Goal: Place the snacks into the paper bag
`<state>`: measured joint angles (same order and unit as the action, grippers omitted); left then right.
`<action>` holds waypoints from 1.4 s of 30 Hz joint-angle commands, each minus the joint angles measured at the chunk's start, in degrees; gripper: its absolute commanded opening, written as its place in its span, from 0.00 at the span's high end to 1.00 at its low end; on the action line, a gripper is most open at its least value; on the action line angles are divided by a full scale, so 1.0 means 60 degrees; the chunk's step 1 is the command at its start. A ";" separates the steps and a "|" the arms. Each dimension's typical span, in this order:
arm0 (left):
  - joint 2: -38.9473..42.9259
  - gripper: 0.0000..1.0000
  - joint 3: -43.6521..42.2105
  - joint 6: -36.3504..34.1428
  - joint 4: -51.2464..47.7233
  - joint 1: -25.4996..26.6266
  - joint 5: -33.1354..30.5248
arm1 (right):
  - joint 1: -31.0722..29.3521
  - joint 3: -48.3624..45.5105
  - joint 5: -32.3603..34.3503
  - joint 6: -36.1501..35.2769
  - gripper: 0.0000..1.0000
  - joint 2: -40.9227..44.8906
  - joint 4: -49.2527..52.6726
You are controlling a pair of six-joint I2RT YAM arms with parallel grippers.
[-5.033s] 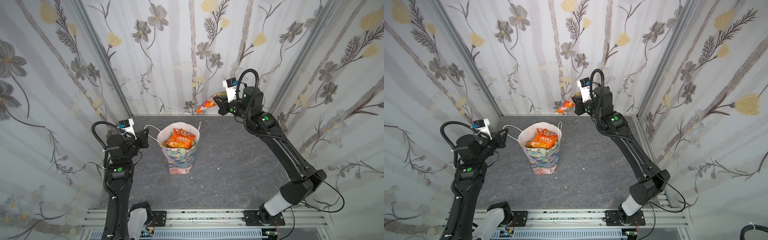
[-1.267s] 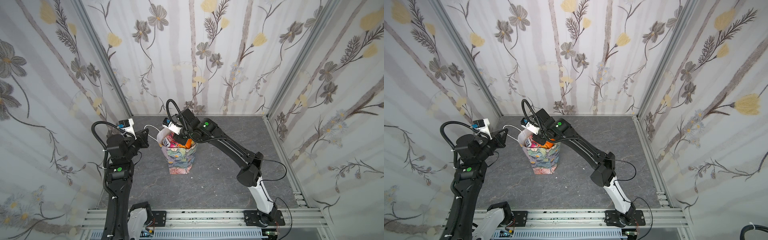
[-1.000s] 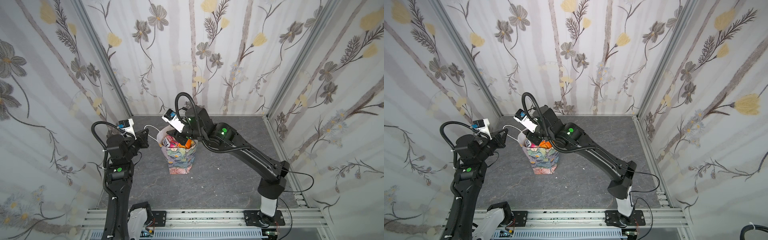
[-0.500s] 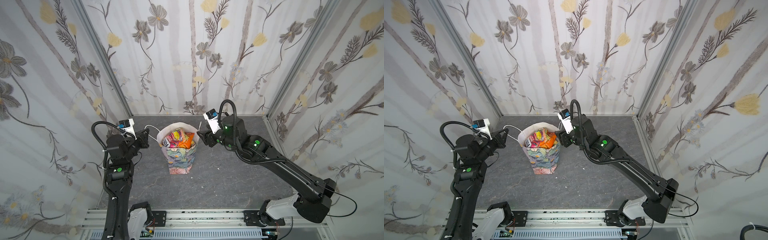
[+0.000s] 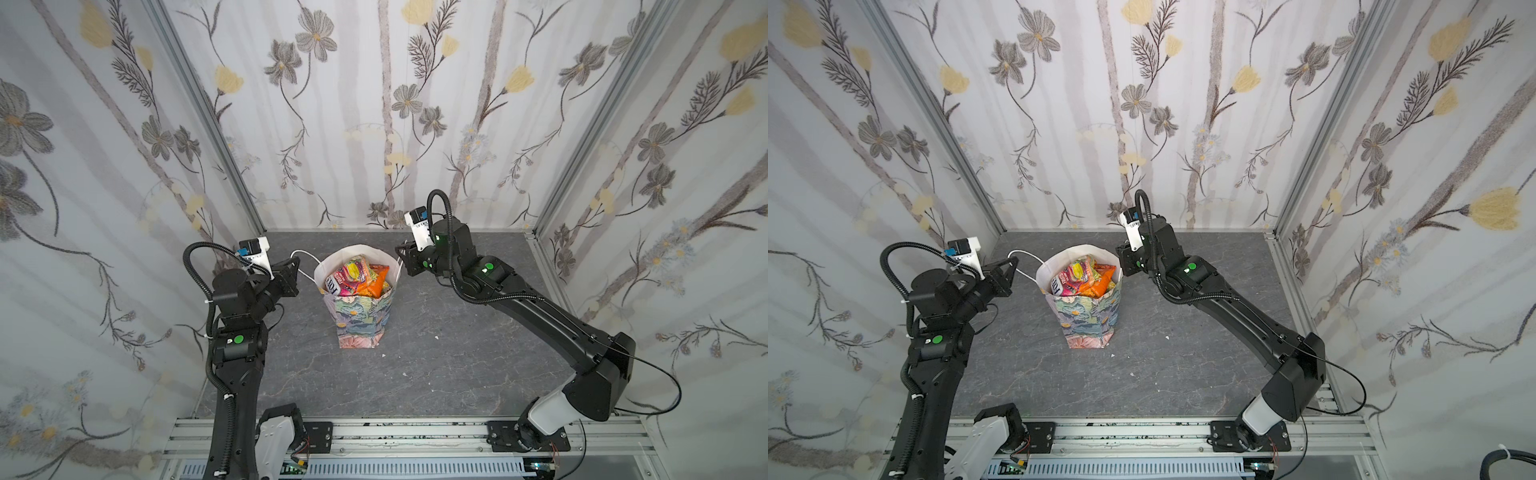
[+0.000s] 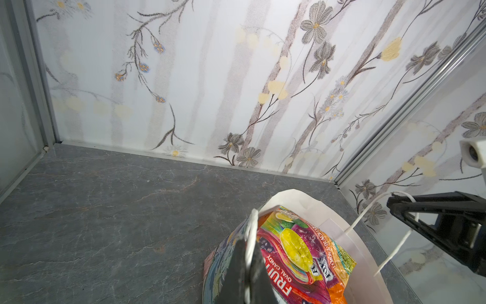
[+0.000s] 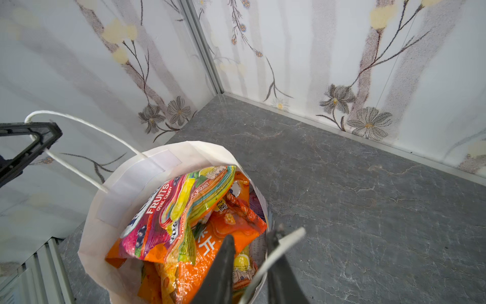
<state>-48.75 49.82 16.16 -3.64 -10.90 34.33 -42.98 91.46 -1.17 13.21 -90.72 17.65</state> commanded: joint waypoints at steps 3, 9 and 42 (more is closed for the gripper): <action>-0.0495 1.00 0.0534 0.0353 0.0704 0.0291 0.0252 | 0.0374 0.1025 -0.0042 -0.0760 1.00 -0.0535 -0.0153; -0.1630 1.00 0.2221 -0.0201 0.0093 0.2531 -0.1471 | 0.0894 0.1844 -0.0275 -0.1301 1.00 -0.0580 -0.0173; -0.2879 0.00 0.3831 -0.0069 -0.1700 0.4748 -0.6951 | 0.3158 -0.2350 0.1942 -0.1093 0.22 0.4031 -0.0649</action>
<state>-68.20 72.64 16.34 -9.76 17.80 3.25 -25.39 78.83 2.72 6.81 -69.49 14.68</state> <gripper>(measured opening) 0.997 0.771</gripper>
